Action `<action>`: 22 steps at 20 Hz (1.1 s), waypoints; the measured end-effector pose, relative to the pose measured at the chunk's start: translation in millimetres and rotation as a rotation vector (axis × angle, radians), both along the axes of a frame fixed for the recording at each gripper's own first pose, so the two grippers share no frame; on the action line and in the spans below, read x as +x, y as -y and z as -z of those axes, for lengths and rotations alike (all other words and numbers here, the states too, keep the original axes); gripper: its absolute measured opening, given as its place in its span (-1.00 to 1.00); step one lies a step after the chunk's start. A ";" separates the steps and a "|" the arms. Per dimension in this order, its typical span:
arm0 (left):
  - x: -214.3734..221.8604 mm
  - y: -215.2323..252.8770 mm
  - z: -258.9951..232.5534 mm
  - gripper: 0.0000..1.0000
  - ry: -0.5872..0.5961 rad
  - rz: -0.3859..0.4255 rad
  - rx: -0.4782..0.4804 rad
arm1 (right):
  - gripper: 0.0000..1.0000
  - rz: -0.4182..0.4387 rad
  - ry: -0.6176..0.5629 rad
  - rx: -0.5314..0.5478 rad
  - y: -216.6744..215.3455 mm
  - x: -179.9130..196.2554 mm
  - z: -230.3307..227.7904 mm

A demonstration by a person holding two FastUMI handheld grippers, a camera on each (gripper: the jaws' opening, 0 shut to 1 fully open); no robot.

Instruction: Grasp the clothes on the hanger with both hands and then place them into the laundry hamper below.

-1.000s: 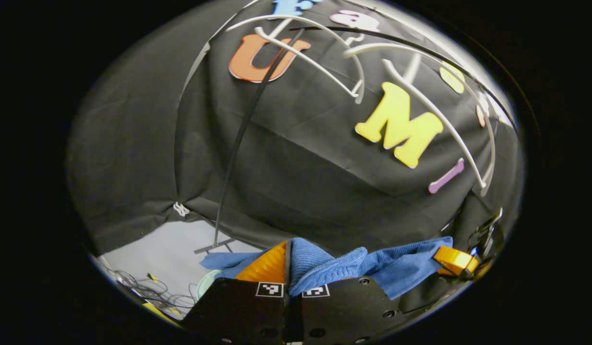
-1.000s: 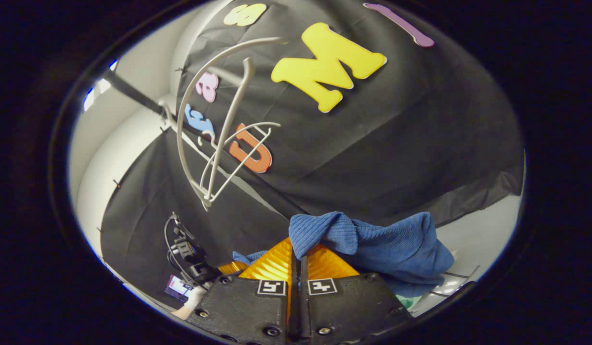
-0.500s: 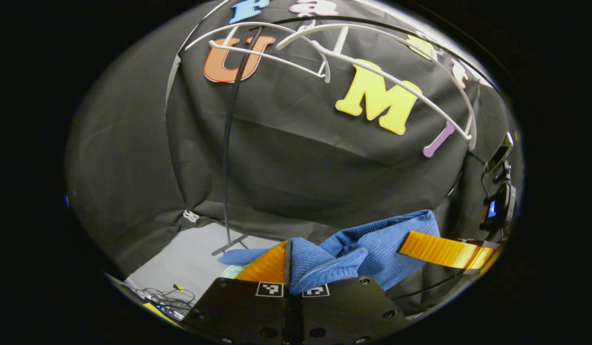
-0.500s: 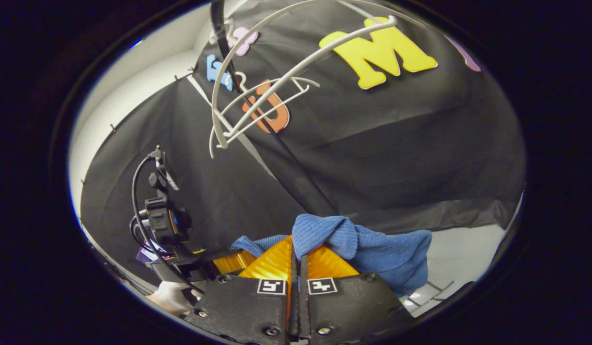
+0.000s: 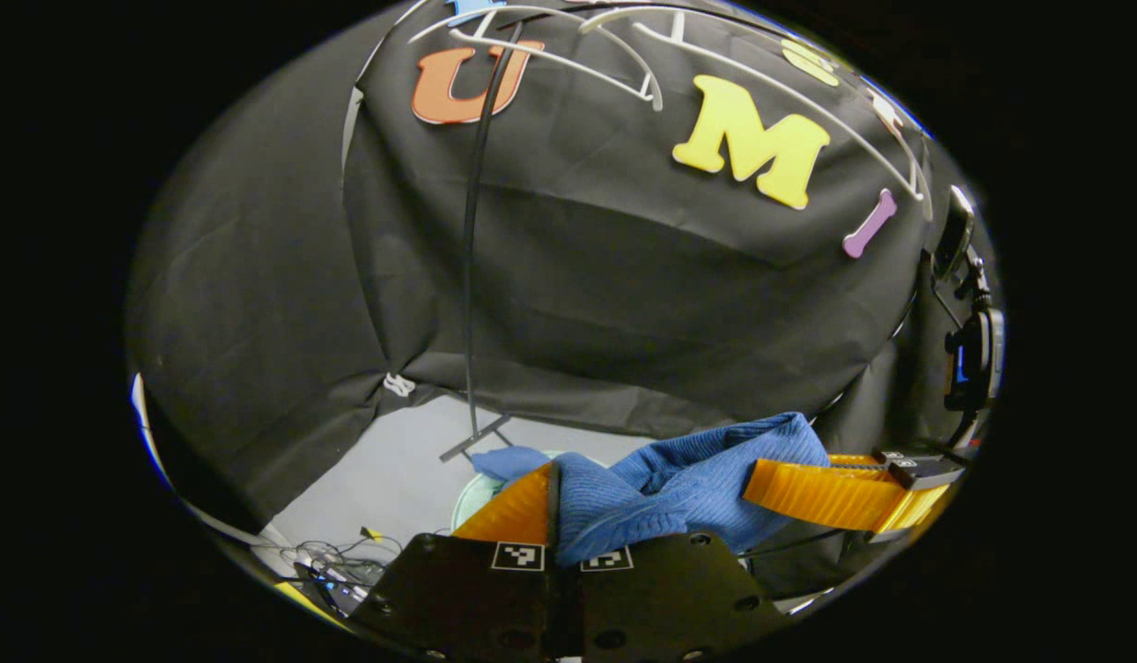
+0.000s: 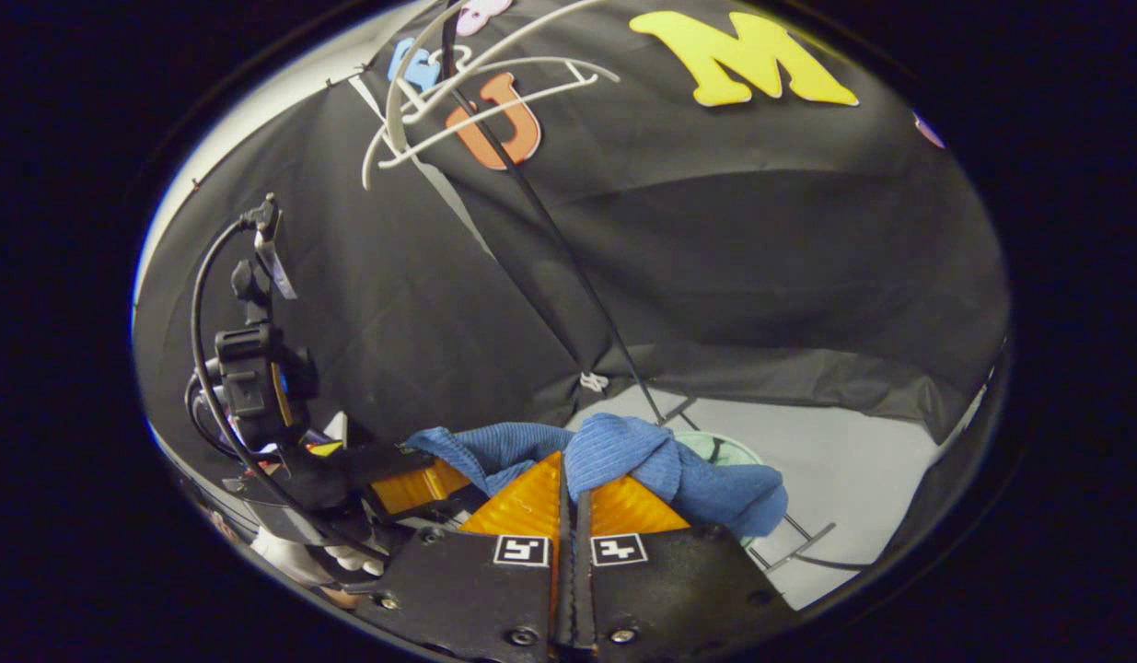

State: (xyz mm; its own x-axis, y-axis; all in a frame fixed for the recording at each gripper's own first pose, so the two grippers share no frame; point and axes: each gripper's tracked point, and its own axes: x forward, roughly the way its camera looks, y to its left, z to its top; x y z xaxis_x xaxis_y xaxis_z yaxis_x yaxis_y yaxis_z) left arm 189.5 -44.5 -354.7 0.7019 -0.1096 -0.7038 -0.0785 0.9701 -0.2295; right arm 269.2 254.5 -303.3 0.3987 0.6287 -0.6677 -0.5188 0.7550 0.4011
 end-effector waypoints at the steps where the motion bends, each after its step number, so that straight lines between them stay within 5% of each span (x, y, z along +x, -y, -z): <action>1: -2.5 0.8 11.2 -0.89 -0.027 0.005 0.004 | -0.92 0.009 -0.016 -0.035 2.2 0.4 7.3; 10: -22.3 -3.6 83.0 -0.89 -0.259 0.030 0.055 | -0.92 0.049 -0.136 -0.268 20.4 -5.6 37.1; 19: -12.9 -6.0 88.7 -0.86 -0.269 0.055 0.063 | -0.89 0.097 -0.153 -0.327 26.9 -5.0 44.1; 22: -6.6 -1.3 82.9 0.24 -0.247 0.083 0.072 | -0.72 0.102 -0.148 -0.322 23.8 -6.1 43.4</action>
State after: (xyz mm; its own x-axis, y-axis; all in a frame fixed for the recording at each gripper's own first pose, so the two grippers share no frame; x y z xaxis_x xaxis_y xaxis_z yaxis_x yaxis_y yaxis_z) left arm 182.9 -43.1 -437.6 0.4988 -0.1031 -0.8606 -0.0436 0.9887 -0.1437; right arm 263.1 230.6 -346.7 0.3326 0.3393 -0.8799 -0.3886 0.8994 0.1999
